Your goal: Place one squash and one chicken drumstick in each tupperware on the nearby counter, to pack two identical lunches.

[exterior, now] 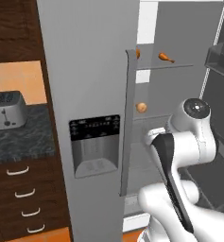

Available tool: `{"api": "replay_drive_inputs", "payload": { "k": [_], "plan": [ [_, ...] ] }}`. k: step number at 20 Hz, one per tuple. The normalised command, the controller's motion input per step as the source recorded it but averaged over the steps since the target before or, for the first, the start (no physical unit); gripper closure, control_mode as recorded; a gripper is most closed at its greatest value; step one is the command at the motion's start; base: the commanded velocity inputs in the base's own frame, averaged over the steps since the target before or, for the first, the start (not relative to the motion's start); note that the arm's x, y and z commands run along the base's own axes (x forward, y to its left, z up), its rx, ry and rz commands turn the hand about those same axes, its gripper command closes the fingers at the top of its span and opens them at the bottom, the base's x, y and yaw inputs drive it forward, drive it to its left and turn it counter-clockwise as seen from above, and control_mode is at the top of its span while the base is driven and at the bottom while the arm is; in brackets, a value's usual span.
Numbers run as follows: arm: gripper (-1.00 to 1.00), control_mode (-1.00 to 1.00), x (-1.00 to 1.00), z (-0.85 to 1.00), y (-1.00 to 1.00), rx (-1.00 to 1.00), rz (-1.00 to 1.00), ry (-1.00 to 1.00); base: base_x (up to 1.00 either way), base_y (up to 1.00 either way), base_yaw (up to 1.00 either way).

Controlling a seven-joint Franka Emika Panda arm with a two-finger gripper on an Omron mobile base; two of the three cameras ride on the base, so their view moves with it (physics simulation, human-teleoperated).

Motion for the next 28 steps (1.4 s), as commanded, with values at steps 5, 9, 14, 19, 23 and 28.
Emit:
{"api": "replay_drive_inputs", "payload": {
  "k": [5, 9, 14, 19, 23, 28],
  "plan": [
    [-1.00, 1.00, 0.00, 0.00, 0.00, 0.00, 0.00, 0.00, 0.62, -0.42, 0.00],
    [-1.00, 1.00, 0.00, 0.00, 0.00, 0.00, 0.00, 0.00, 0.67, -0.09, 0.00],
    [-1.00, -1.00, 0.50, -0.12, -0.49, 0.08, 0.02, -0.03, 0.00, 0.00, 0.00],
    [-1.00, -1.00, 0.80, -0.29, -0.11, 0.10, 0.09, 0.00, 0.00, 0.00, 0.00],
    [-1.00, -1.00, 0.85, -0.29, 0.03, 0.04, 0.09, 0.00, 0.00, 0.00, 0.00],
    [-1.00, -1.00, 0.83, -0.36, 0.14, 0.00, 0.06, 0.01, 0.00, 0.00, 0.00]
  ]
}}
